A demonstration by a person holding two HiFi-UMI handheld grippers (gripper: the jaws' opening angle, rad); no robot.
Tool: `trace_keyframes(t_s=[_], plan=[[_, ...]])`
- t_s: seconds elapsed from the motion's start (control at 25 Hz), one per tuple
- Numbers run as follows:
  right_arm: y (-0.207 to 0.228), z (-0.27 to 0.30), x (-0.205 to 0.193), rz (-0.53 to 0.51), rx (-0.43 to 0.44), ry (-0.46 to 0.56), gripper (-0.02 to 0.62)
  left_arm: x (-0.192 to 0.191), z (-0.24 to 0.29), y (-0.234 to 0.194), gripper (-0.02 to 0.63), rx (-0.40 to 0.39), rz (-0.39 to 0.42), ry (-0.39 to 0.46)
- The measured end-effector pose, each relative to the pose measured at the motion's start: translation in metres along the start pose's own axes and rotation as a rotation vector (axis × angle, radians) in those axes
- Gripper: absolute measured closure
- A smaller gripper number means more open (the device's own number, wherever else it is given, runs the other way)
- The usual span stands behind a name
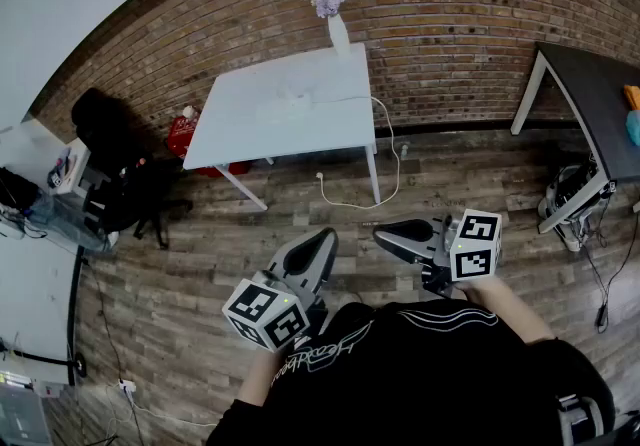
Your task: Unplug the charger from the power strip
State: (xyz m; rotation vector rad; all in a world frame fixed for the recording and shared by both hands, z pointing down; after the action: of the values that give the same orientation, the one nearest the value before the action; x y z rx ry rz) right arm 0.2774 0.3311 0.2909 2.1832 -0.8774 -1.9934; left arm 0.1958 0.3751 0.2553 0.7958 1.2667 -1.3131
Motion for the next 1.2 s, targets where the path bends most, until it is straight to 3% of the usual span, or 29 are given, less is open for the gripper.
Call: trace_keyframes(t_s=[0.68,1.2], plan=[[0.047,0.047,-0.005,0.052,-0.03,-0.013,0.598,0.0,0.014,-0.069,0.603,-0.006,-0.054,-0.024],[0.144,0.115,-0.016,0.17,-0.109,-0.005,0.597,0.003,0.063,-0.19,0.603,-0.028,-0.155,-0.107]])
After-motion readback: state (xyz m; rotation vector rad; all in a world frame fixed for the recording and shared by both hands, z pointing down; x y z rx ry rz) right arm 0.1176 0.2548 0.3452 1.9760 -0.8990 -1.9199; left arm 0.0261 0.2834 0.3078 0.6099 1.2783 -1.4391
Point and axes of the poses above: the fingertips, and each gripper's own axes: z forward along the fingers, y to its right, x out of its top, the point moved 2 cm from there along -z, backward along the fingers, and after that the axes turned 11 degrees about x, right-handed, at the moved point
